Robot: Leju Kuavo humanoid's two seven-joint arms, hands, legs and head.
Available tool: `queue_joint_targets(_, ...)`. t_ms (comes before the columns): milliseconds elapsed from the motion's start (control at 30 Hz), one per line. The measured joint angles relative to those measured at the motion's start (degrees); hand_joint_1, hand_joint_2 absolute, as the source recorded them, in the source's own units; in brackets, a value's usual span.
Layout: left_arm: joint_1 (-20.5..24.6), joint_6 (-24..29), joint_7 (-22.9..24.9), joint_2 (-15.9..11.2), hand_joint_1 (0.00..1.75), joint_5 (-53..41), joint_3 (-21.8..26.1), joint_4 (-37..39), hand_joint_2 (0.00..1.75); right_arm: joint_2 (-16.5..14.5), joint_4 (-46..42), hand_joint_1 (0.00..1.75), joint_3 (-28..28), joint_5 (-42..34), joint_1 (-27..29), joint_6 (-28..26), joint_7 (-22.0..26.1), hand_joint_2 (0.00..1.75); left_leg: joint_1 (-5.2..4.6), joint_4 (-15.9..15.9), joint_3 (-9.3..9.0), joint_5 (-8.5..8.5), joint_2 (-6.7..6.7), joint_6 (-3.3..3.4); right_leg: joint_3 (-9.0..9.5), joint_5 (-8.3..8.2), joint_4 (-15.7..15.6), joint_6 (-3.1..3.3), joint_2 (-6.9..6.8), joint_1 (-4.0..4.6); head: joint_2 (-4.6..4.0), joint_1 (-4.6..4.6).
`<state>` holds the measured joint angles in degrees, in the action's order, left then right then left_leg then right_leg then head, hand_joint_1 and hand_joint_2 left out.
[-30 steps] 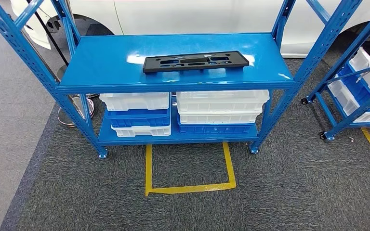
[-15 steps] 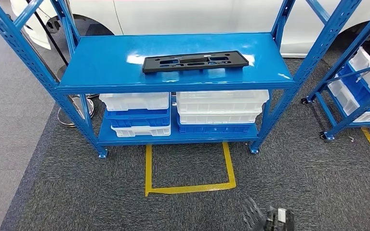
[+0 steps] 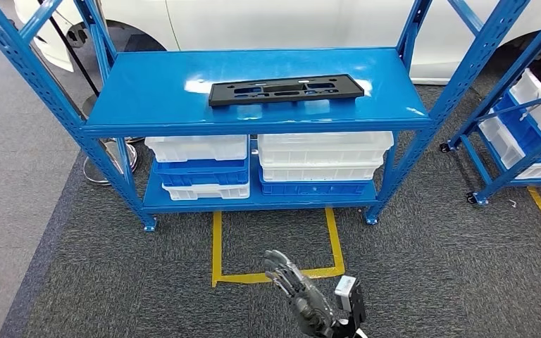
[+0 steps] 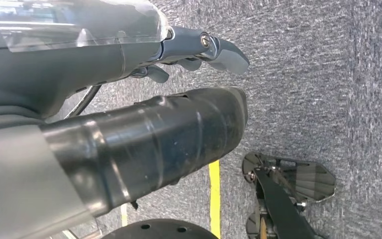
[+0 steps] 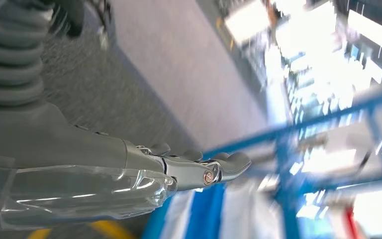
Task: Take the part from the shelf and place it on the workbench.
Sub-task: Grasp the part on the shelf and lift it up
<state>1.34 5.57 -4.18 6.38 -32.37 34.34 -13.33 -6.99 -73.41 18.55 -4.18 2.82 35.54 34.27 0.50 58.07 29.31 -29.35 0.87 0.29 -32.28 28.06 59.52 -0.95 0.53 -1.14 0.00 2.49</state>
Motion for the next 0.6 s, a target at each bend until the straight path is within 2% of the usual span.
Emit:
queue_joint_targets(267,0.5,-0.7,1.0,0.0,0.0,-2.2,0.0,0.0,0.0,2.7,-10.1,0.0,14.3,3.5,-2.8,-3.5,1.9,1.75,0.0,0.0,0.01,0.0,0.0,0.0,0.0,0.0,0.0,0.0,0.0,0.0,0.0,0.0)
queue_joint_targets(467,0.7,-0.8,1.3,0.0,0.0,-3.4,0.1,0.0,0.0,4.4,-17.4,0.0,21.0,6.0,-6.4,-9.2,2.3,1.75,0.0,0.0,0.0,0.0,0.0,0.0,0.0,0.0,0.0,0.0,0.0,0.0,0.0,0.0)
queue_joint_targets(600,0.8,-0.8,1.4,0.0,0.0,-3.9,0.4,0.0,0.0,5.0,-21.6,0.0,23.3,6.1,-7.6,-13.1,2.9,1.75,0.0,0.0,0.0,0.0,0.0,0.0,0.0,0.0,0.0,0.0,0.0,0.0,0.0,0.0)
